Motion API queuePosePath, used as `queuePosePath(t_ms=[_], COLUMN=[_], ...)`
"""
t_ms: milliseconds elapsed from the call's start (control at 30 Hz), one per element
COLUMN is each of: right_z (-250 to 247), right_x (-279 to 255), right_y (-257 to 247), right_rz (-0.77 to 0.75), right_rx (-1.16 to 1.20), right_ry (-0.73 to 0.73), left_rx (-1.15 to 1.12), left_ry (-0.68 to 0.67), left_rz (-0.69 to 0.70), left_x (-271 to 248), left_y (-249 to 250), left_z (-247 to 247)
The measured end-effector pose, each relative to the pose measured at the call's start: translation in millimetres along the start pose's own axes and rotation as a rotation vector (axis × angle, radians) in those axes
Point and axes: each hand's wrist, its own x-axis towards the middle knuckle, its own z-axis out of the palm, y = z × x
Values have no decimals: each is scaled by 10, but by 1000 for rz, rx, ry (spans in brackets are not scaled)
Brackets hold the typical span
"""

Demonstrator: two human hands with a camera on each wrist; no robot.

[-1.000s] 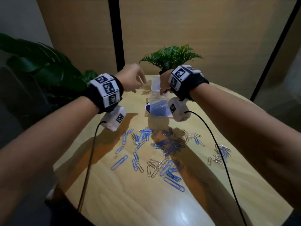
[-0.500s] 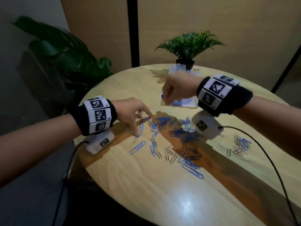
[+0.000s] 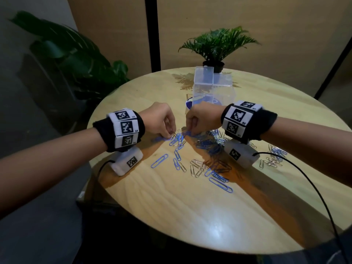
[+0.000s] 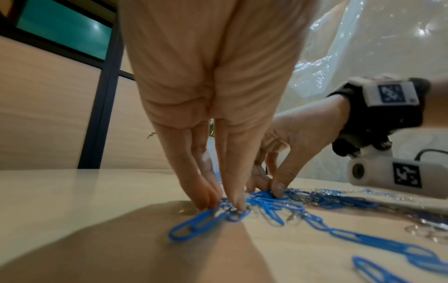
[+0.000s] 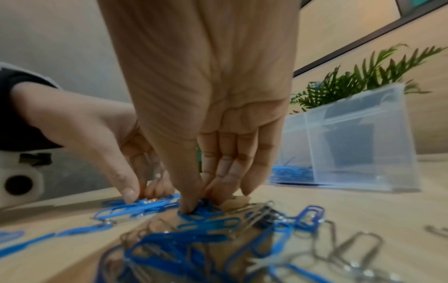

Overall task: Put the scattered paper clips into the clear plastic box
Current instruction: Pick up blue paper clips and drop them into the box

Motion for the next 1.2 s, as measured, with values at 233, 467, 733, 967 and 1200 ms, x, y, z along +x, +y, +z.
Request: queuePosePath(t_ms=[233, 467, 733, 967, 1200], right_z=[36, -156, -125, 11, 83], right_x=[-116, -301, -319, -248, -205], right_y=[72, 351, 333, 289, 168], right_rz=[-20, 97, 204, -64, -144], right_rx=[-4, 779, 1185, -16, -40], right_ry=[9, 18, -68, 44, 26], left_rx=[-1, 103, 46, 27, 225], left_ry=[128, -3, -38, 112, -146], left_rz=[24, 12, 117, 69, 33], left_x=[19, 165, 153, 7, -161], left_y=[180, 351, 361, 238, 202], left_z=[14, 130, 124, -189, -31])
